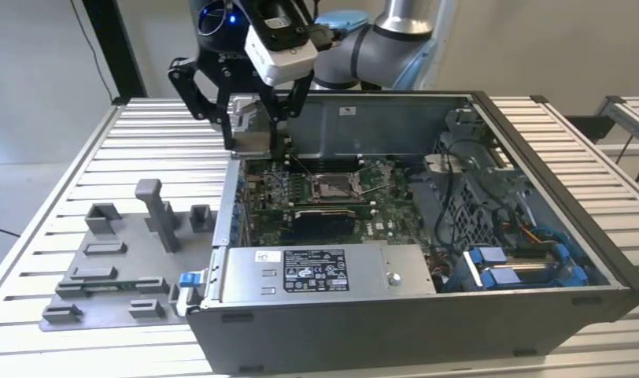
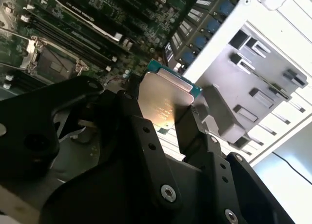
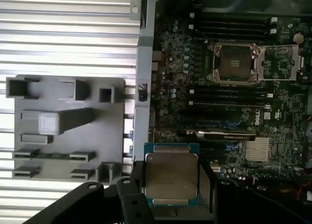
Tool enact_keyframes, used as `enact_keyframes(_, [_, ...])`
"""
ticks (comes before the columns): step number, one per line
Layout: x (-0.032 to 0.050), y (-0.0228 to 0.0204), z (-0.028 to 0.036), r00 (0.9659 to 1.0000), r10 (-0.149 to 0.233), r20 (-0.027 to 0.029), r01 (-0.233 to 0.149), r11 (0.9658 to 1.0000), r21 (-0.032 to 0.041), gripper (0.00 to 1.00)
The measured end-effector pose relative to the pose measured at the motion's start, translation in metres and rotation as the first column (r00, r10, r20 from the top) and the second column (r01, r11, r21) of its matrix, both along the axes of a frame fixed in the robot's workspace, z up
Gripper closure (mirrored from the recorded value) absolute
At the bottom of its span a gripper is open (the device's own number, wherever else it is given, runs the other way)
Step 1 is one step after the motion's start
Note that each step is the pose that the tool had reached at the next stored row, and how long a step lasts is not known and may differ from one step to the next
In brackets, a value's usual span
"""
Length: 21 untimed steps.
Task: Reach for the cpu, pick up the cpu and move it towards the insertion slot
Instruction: 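Pick up the cpu and move it towards the insertion slot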
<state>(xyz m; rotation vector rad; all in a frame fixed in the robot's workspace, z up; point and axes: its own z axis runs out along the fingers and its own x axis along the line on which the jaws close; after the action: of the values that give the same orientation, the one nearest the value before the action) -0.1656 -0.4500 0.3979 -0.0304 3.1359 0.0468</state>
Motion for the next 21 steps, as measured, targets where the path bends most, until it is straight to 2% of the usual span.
enact_keyframes(6, [0.0196,0.0000,0.0000,1.0000,0.000,0.0000,0.000,1.0000,0.0000,1.00])
enact_keyframes(21, [0.0783,0.0000,0.0000,1.0000,0.000,-0.0002,0.000,1.0000,0.0000,1.00])
